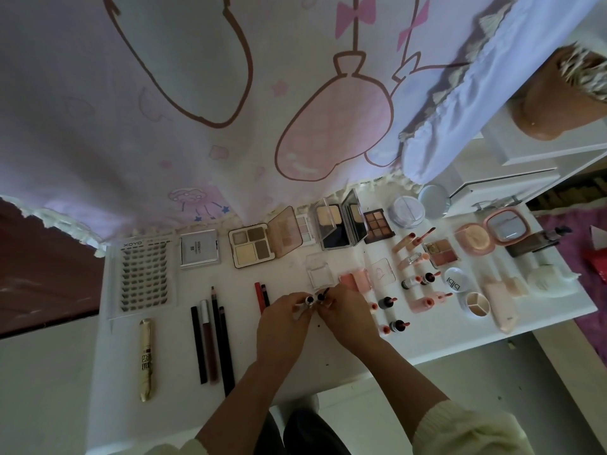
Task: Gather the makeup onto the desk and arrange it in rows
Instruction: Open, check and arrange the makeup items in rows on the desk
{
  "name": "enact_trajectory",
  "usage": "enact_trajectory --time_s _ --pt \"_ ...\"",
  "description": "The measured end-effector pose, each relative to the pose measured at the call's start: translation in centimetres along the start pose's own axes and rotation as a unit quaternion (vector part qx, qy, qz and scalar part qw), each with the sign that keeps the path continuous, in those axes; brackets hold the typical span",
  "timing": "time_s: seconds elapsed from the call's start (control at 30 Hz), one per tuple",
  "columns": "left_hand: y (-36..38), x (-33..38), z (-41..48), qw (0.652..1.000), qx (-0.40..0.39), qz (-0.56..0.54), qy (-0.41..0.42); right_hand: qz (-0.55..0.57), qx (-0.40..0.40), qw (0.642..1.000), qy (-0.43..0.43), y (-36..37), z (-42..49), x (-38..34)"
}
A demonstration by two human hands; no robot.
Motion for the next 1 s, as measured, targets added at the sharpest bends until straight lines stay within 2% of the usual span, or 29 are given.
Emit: enact_trajectory --time_s 0.43,0.53,0.67,0.73,0.9,1.0 --pt "-0.4 -0.3 -0.4 1.000 0.004 0.010 0.020 0.002 -0.009 1.000 0.027 -0.8 -0.5 0.0" --pt "-1.6 -0.4 -0.8 0.999 0.037 0.009 0.030 0.014 0.003 0.999 0.048 -2.0 -1.2 -0.2" --pt "-6.2 -1.5 -2.1 0.989 0.146 -0.004 0.009 -0.005 0.012 0.997 0.073 -3.9 -3.1 -0.8" --pt "-8.0 -2.5 -2.9 0.985 0.173 -0.005 -0.011 -0.013 0.001 0.998 0.065 -4.0 -4.4 -1.6" --pt "-7.6 -4.5 -4.1 0.991 0.118 0.052 -0.047 -0.032 -0.092 0.995 0.011 0.5 -5.8 -4.4" --pt "-6.7 -5.3 -4.3 0.993 0.082 0.071 -0.056 -0.053 -0.122 0.991 0.011 3.4 -5.3 -5.3"
Point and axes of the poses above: each hand's wrist, its own z-axis towards the middle knuckle, its own y-axis out of the palm, x = y × z, the point moved 9 cm from there along z, towards the middle knuckle, and after that the axes turned 1 degree about -x, right-handed, at the moved point
